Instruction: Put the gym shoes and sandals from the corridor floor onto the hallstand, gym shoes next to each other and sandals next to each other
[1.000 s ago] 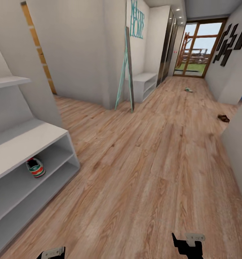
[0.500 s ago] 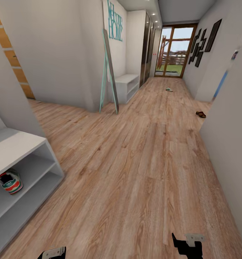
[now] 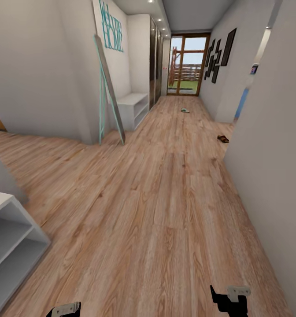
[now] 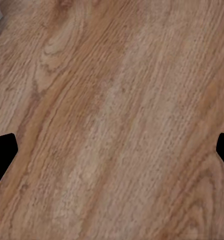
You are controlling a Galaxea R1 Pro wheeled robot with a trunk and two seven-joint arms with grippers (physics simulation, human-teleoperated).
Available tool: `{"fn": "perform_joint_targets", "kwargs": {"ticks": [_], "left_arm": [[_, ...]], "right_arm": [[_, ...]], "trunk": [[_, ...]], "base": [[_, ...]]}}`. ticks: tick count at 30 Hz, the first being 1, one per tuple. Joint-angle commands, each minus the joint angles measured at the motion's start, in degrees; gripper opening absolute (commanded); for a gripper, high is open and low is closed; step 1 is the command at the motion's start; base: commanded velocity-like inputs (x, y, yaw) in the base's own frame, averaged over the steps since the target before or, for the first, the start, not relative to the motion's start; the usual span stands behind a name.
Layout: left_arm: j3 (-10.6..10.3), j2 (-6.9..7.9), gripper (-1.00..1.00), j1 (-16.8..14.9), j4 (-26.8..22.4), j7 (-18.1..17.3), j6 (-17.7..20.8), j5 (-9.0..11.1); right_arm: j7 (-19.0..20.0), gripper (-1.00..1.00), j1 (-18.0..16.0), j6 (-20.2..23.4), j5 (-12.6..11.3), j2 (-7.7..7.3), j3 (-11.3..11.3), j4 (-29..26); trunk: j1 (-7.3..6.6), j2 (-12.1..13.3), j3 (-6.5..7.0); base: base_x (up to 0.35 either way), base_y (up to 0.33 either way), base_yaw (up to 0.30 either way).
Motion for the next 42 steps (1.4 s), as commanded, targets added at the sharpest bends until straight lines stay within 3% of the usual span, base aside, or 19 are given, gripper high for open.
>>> {"fn": "perform_joint_targets", "kwargs": {"ticks": [1, 18, 42], "left_arm": [[0.2, 0.0, 1.0, 0.0, 0.0, 0.0, -0.2, -0.1], [0.2, 0.06, 1.0, 0.0, 0.0, 0.0, -0.2, -0.2], [0.2, 0.08, 1.0, 0.0, 0.0, 0.0, -0.2, -0.1]], "right_arm": [[0.2, 1.0, 0.0, -0.2, 0.4, 0.0, -0.5, 0.1], [0.3, 1.0, -0.1, -0.1, 0.4, 0.07, -0.4, 0.1], [0.7, 1.0, 0.0, 0.0, 0.6, 0.14, -0.4, 0.1]], "trunk": [[0.03, 0.0, -0.01], [0.03, 0.0, 0.25], [0.03, 0.0, 0.25]], "base": [[0.338, 0.0, -0.285], [0.338, 0.0, -0.265], [0.338, 0.038, -0.016]]}}
